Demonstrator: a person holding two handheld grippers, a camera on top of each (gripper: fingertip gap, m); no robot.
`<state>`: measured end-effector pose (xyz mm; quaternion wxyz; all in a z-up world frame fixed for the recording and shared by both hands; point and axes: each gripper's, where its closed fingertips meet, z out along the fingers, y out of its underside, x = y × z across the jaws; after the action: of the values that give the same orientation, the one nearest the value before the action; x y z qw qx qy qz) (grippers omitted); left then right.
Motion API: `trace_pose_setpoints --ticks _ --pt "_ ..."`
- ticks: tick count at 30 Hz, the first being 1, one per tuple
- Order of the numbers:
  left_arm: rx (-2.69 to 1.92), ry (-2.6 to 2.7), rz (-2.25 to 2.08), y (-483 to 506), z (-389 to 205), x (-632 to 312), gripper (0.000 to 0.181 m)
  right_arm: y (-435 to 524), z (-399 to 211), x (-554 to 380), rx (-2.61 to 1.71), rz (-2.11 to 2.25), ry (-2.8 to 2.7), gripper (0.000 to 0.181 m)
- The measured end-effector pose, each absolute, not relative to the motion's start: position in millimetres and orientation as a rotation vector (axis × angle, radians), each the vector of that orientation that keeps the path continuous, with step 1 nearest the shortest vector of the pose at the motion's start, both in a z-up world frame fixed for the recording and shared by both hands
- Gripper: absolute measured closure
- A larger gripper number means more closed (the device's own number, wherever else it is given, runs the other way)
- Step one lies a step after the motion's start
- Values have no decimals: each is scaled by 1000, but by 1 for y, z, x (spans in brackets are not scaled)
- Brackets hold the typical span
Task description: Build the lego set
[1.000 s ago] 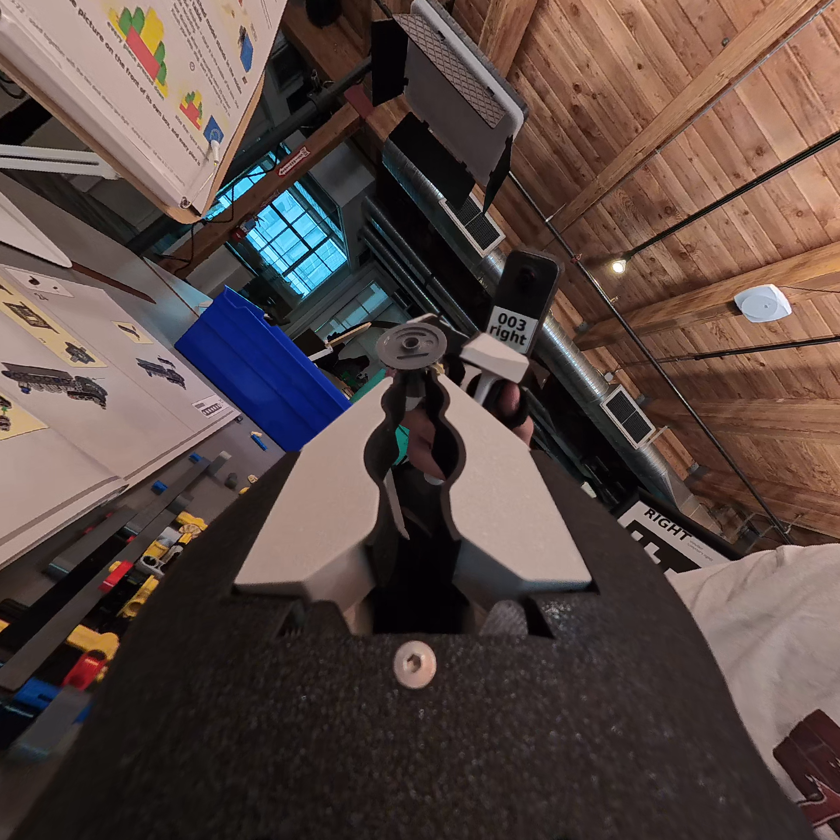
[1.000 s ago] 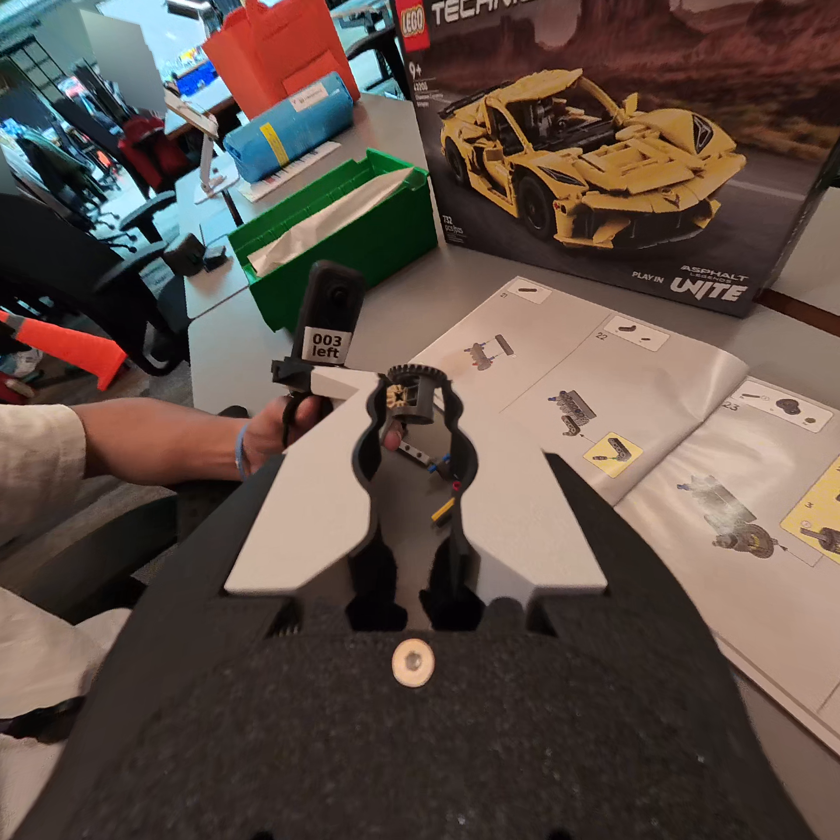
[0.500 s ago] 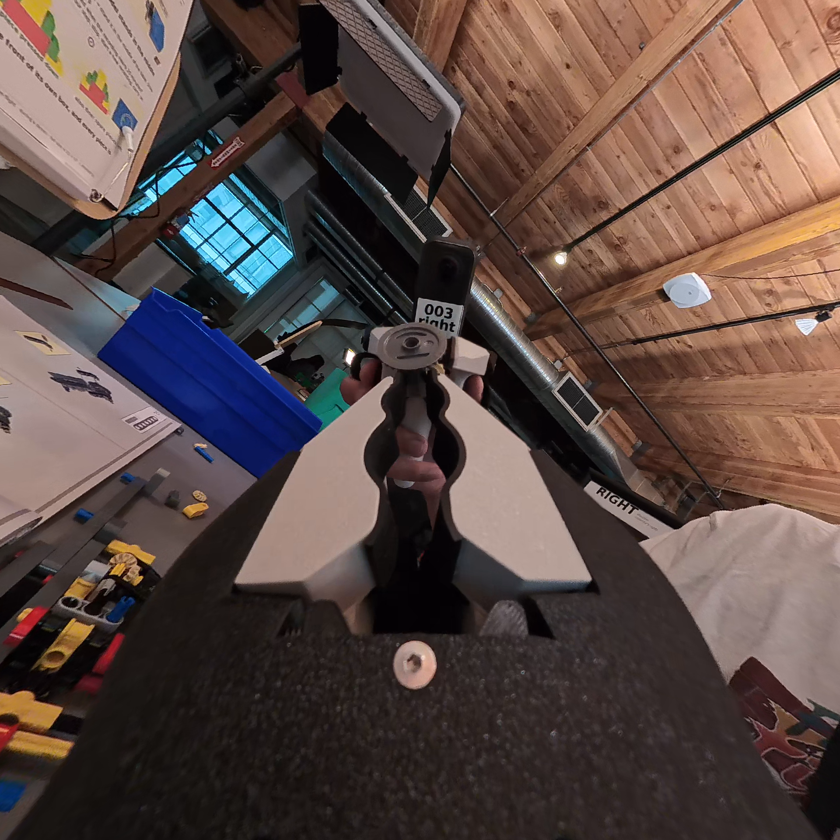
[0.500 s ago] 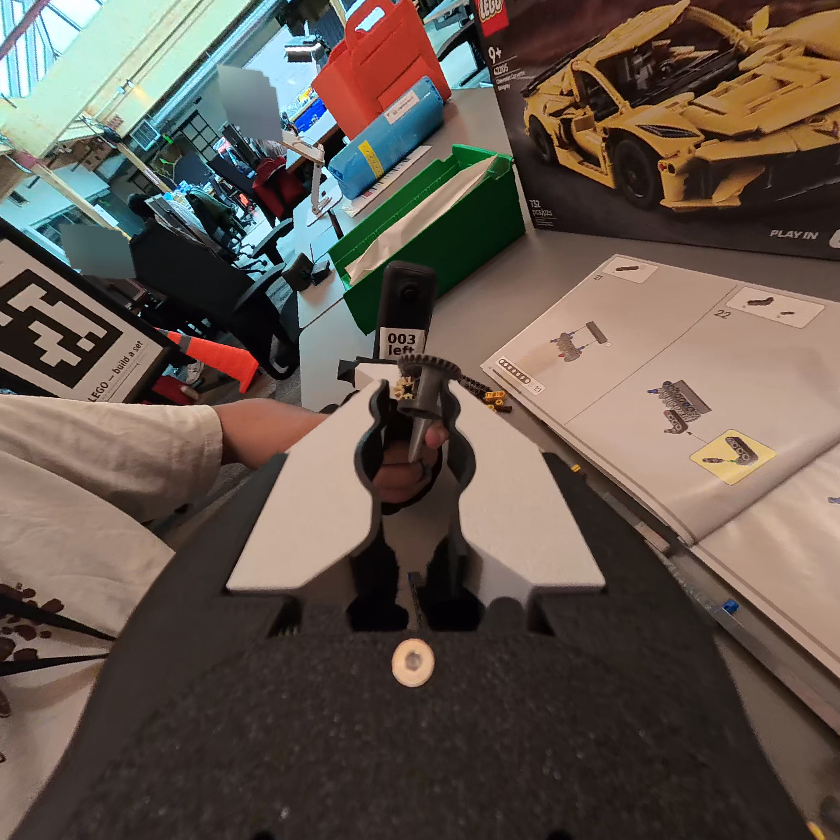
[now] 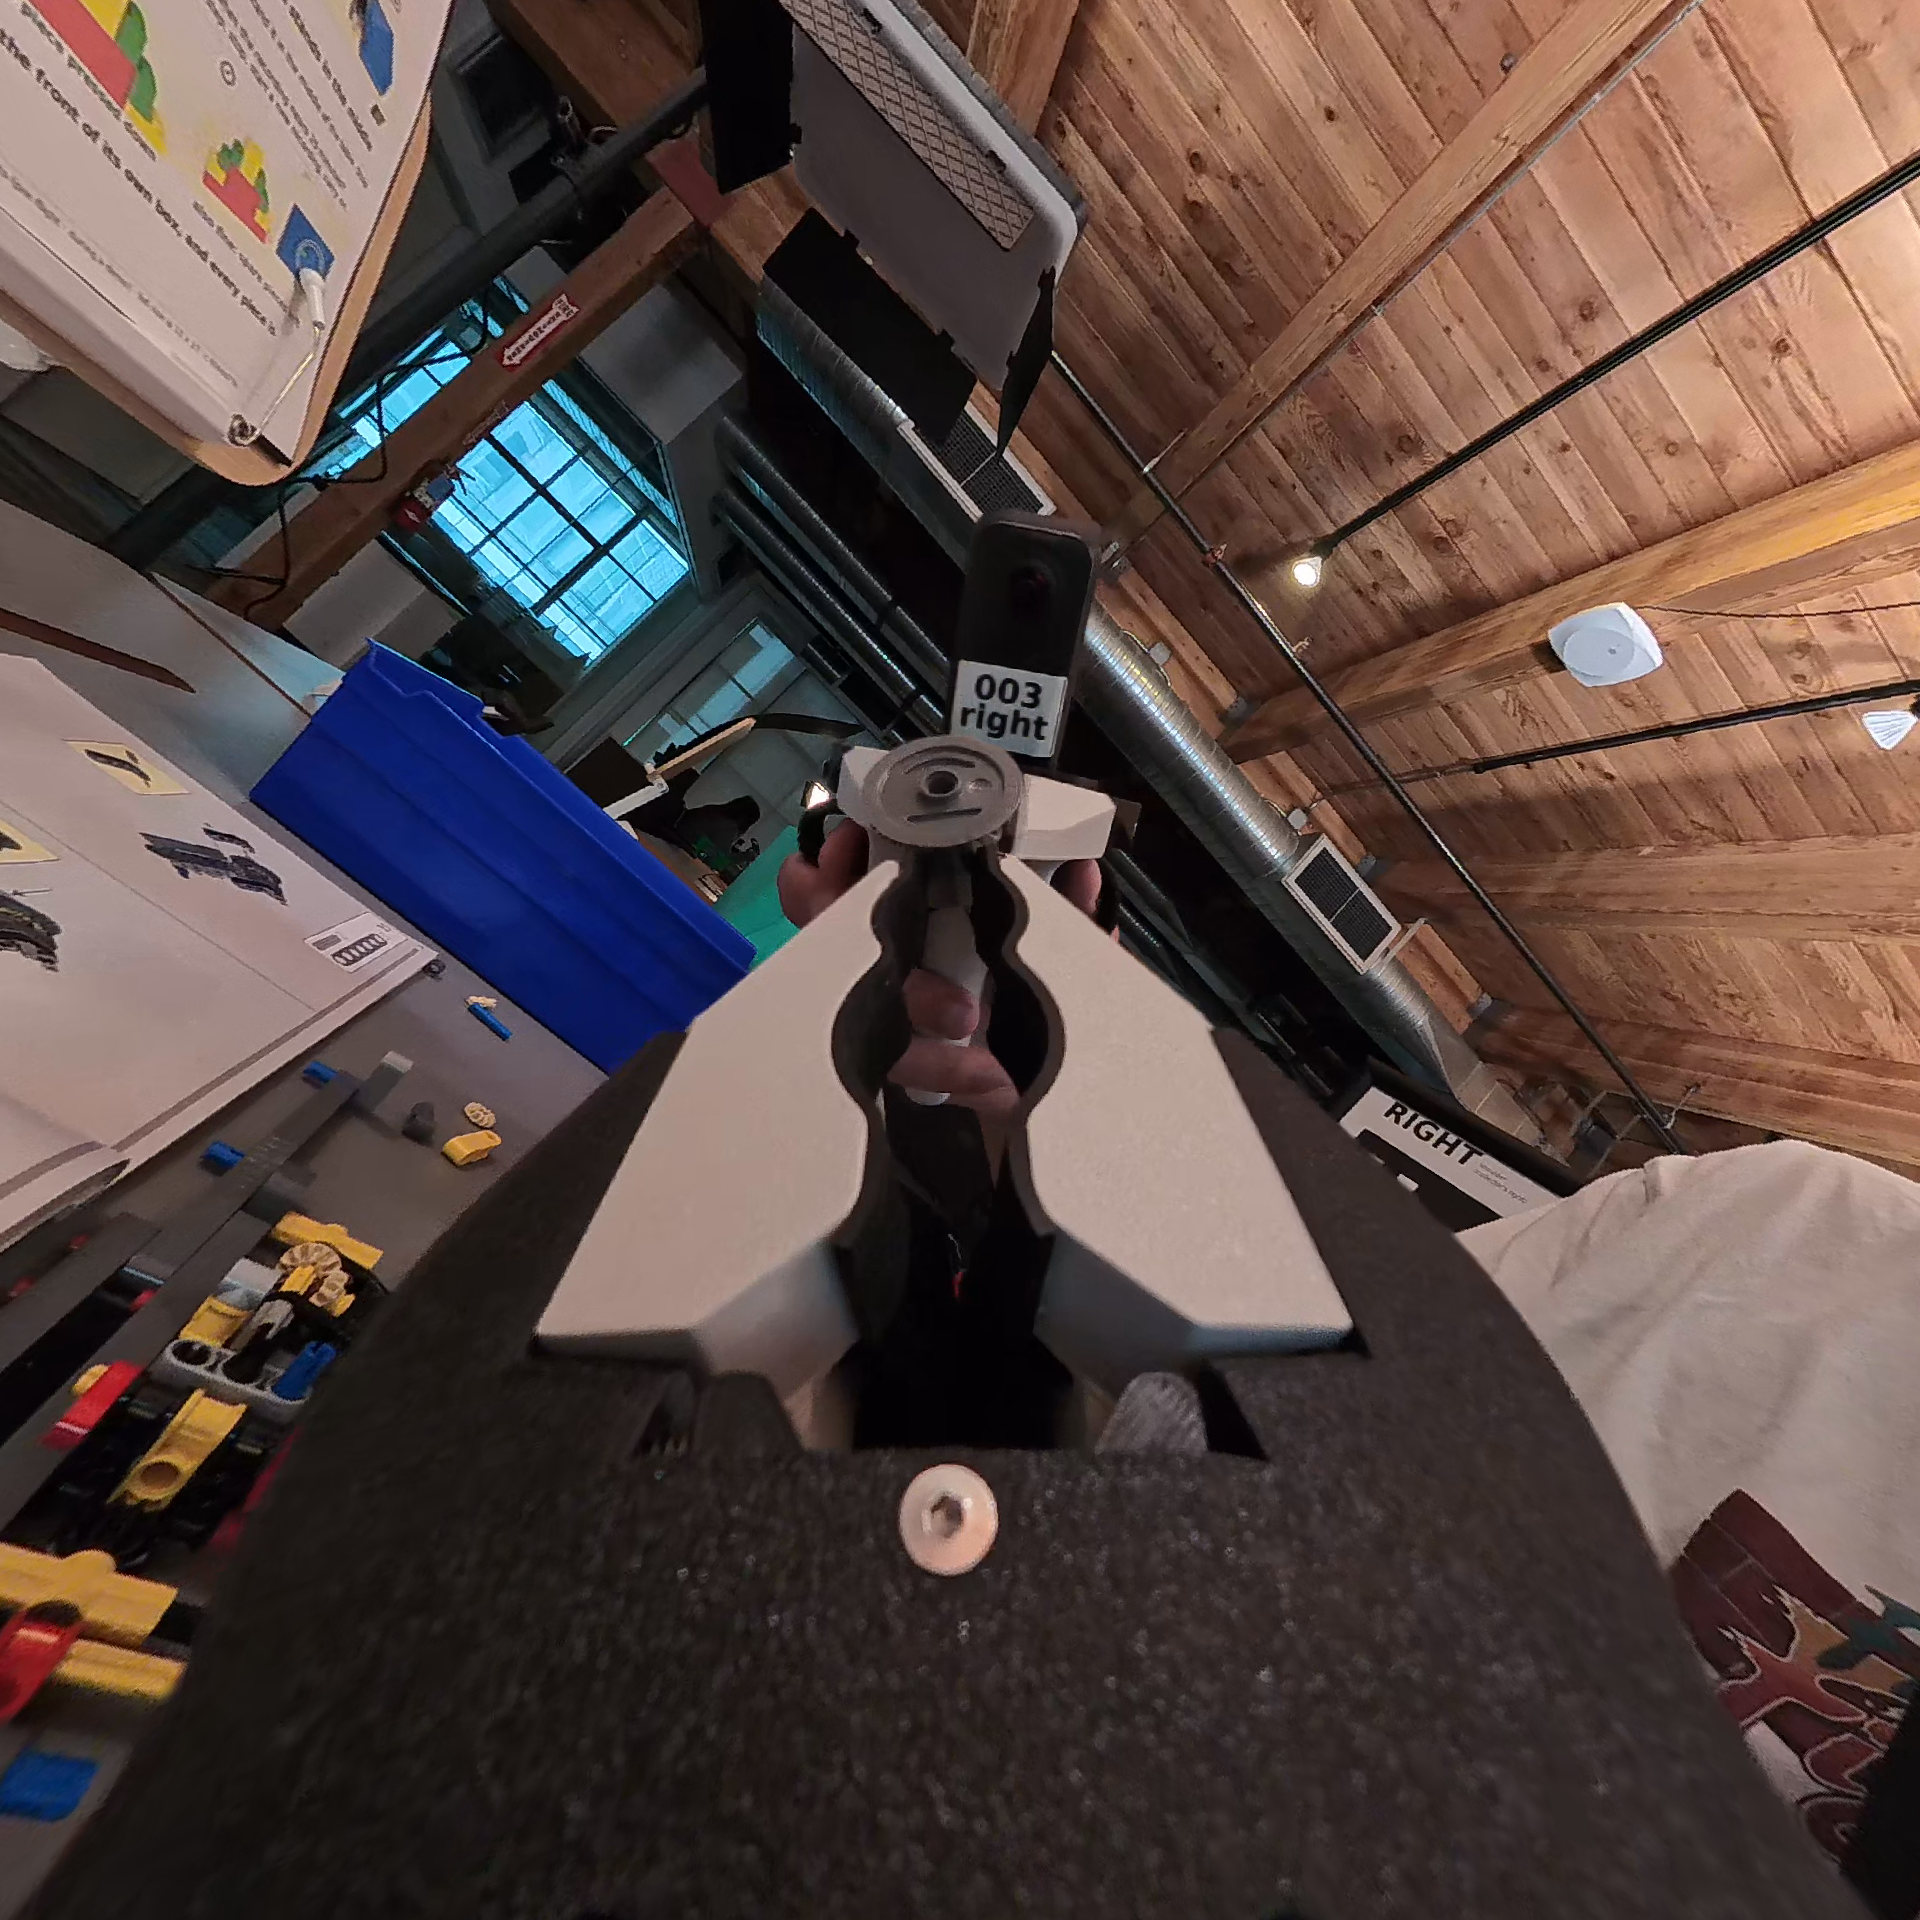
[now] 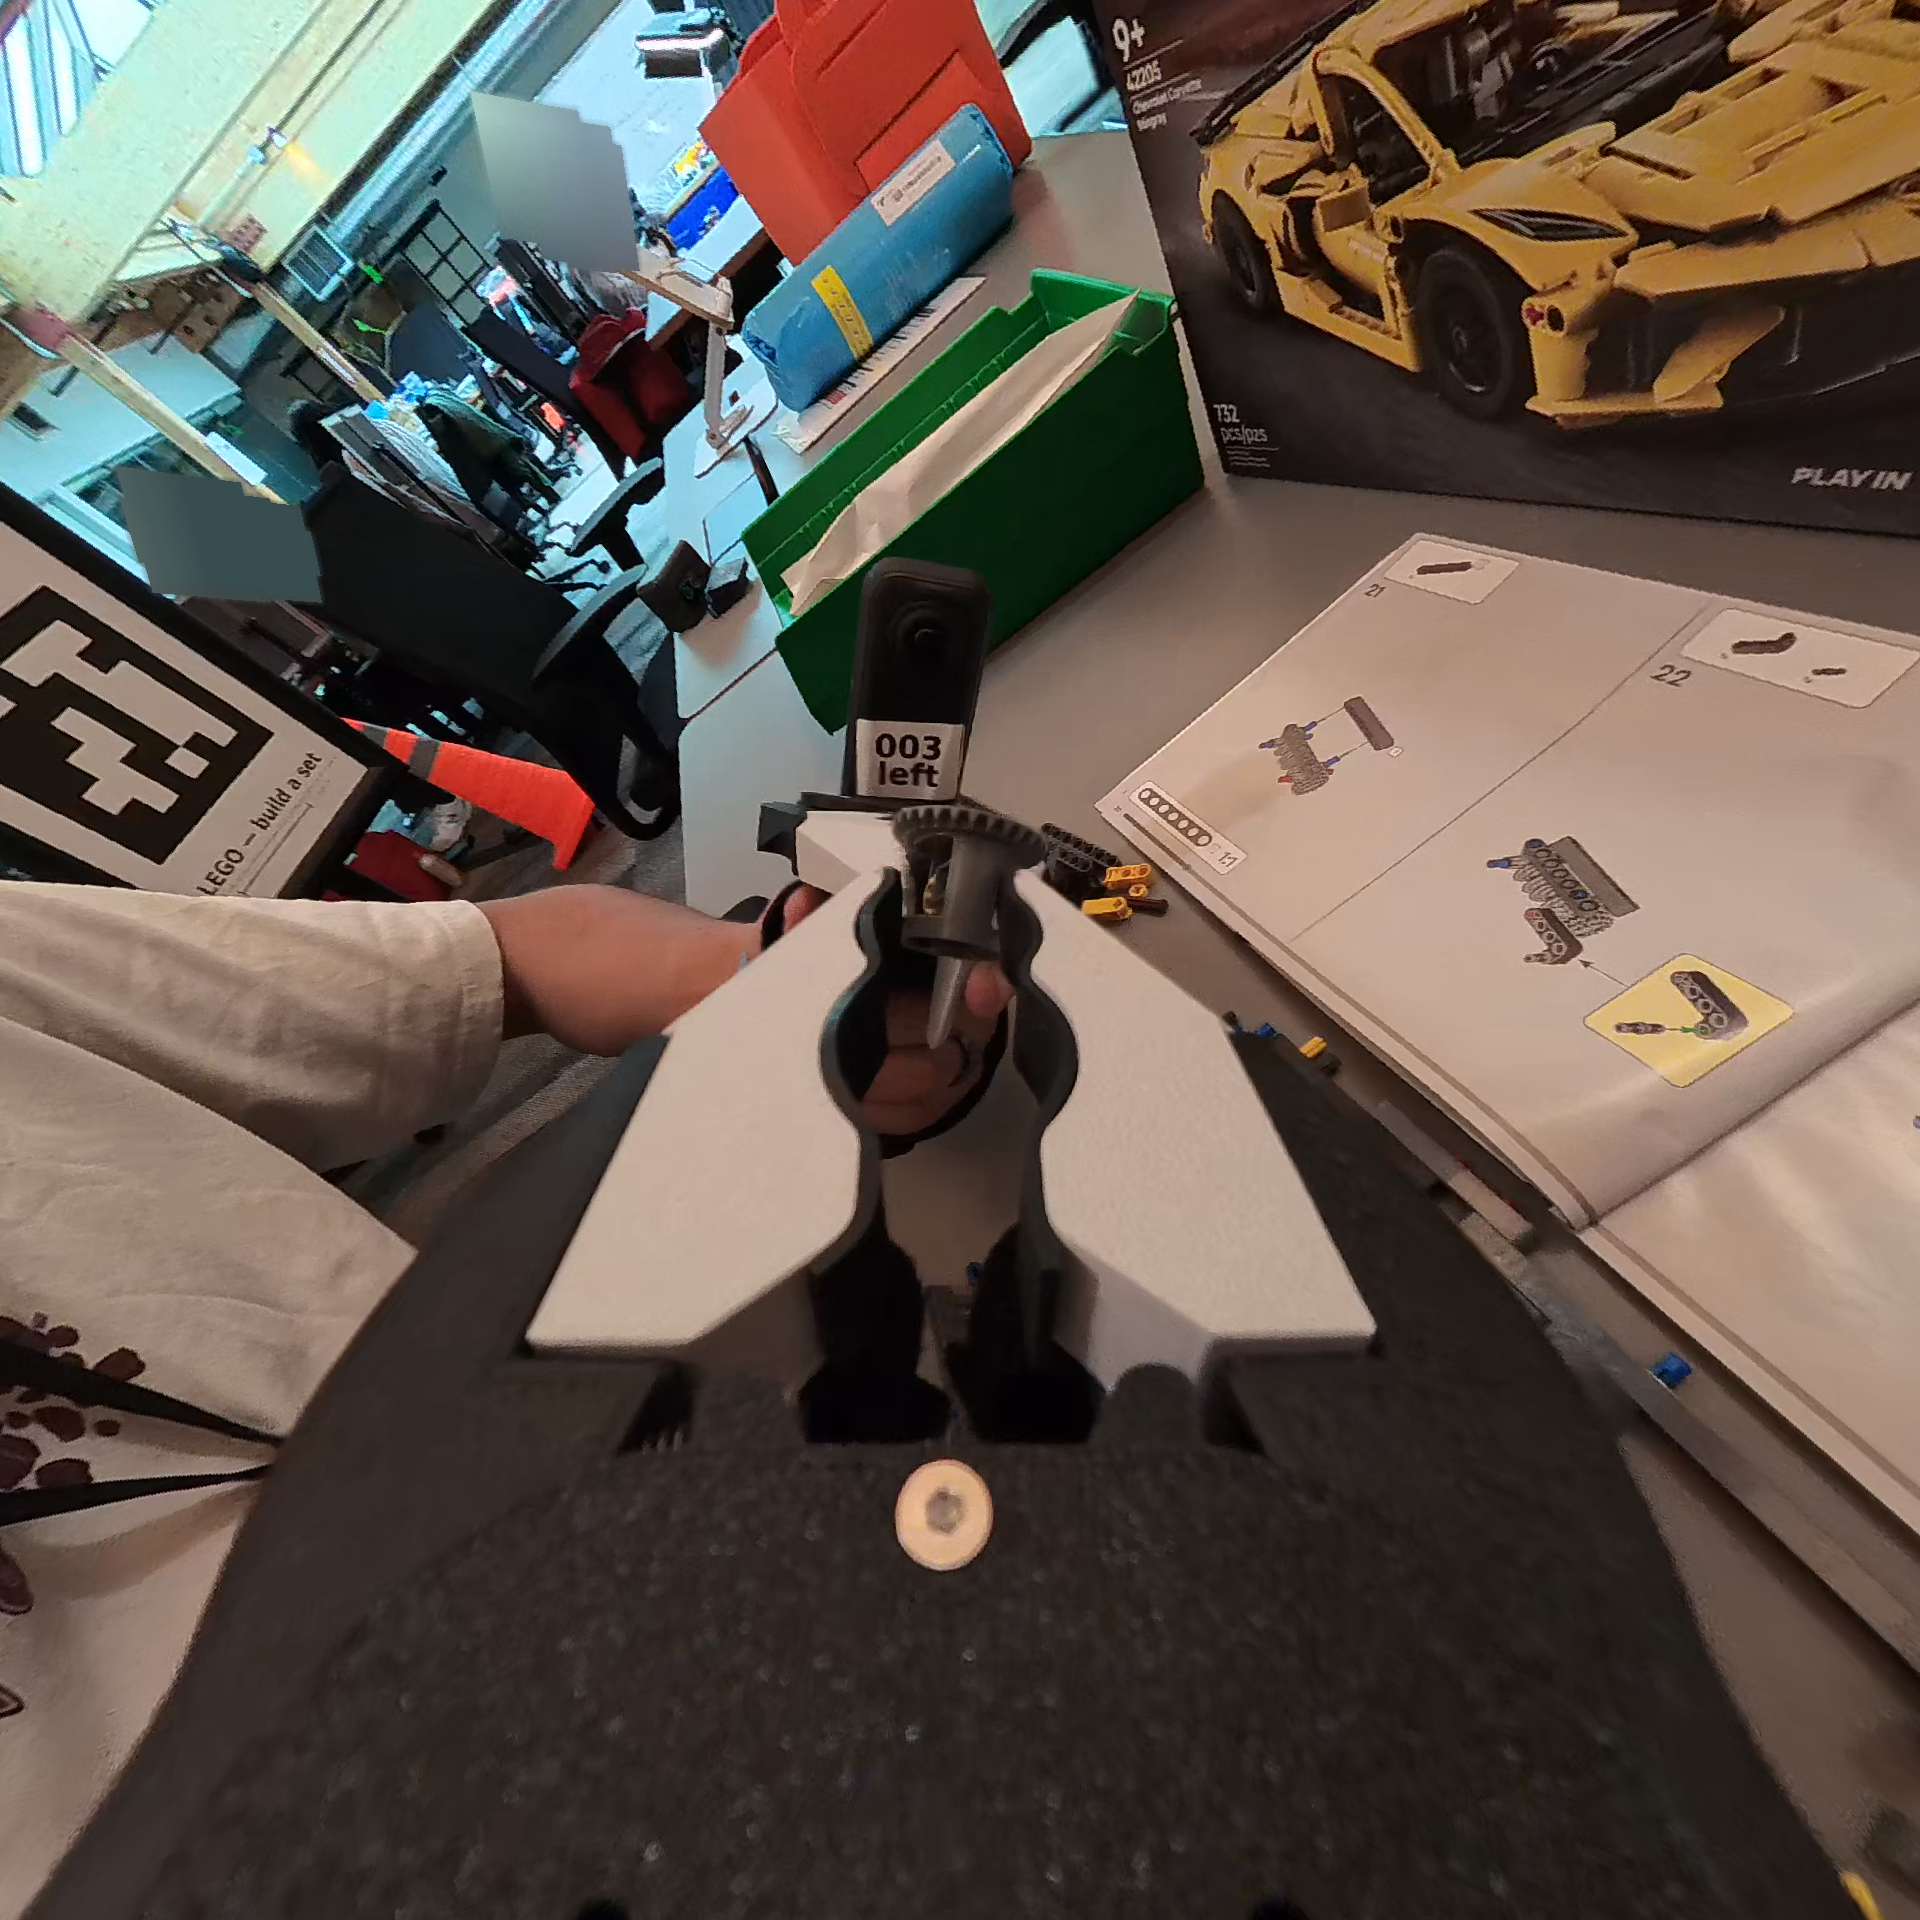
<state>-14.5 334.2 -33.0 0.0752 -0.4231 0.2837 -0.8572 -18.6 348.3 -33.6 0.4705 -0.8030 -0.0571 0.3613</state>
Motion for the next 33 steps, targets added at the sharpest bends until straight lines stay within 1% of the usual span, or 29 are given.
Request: trace_pose_setpoints --ticks 11,15,21,28,33 --pt "-1261 897 -2522 331 -34 -13 173 343 -35 -19 -2002 858 -188 163" --pt "-1210 865 -2581 332 -27 -18 173 341 -27 -24 -1992 895 -203 159" --pt "-1117 826 -2631 334 -15 -27 174 339 -11 -30 -1949 949 -215 159" --pt "-1105 834 -2624 334 -13 -29 174 341 -6 -23 -1932 946 -174 172" --pt "-1109 855 -2609 331 -14 -29 174 342 -6 -23 -1942 932 -172 174"
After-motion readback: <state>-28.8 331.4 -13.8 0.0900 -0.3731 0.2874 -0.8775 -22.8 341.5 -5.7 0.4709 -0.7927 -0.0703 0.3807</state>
